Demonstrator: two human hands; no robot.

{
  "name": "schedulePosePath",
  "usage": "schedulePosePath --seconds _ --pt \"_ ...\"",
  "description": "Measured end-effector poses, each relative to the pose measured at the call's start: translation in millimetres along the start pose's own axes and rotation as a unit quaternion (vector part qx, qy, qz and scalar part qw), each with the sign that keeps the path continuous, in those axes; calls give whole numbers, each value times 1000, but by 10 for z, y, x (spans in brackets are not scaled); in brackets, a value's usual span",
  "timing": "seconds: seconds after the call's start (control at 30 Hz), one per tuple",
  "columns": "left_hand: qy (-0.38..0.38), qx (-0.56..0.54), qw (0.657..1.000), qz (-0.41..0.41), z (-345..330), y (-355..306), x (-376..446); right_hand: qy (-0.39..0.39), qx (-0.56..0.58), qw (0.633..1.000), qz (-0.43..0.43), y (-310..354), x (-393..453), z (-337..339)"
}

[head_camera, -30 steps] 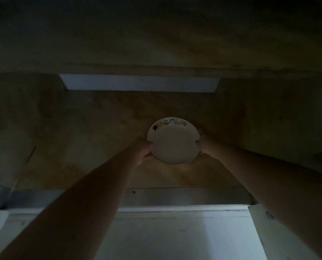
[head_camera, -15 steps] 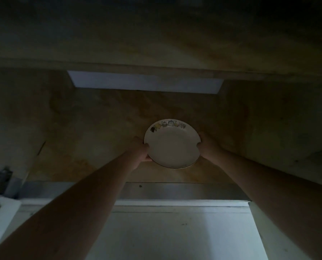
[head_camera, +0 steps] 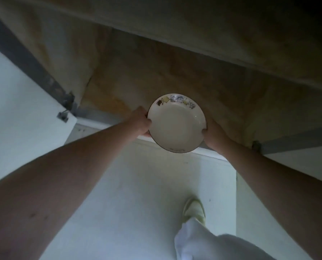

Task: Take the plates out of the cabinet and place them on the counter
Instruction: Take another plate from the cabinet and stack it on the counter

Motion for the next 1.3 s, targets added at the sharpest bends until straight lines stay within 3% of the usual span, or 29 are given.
schedulePosePath --seconds 0.27,0.47,0.6,0.8,1.03,1.3 --pt "-27 -4 1000 -2 510 200 -1452 81 -5 996 -27 925 -987 525" --pt "-2 -48 997 58 868 381 -2874 100 -17 995 -9 1751 -1909 1091" --pt "-8 -92 994 51 1108 292 -4001 135 -54 989 -21 2316 -2476 1617" --pt "-23 -50 998 -24 1733 33 -5344 60 53 995 -51 3148 -3318 2252" --pt "-70 -44 994 -75 2465 -131 -6549 48 39 998 19 4278 -3979 2988" --pt "-121 -115 978 -127 2678 -347 -7669 16 76 993 92 4996 -4540 3832"
Point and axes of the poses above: each hand's wrist, its own x-axis towards the middle knuckle, its own z-axis out of the back of the hand, y = z × x, the point moved 3 cm from there along x, towards the middle knuckle, and after that the axes turned 13 degrees about z, right-handed, at the moved point
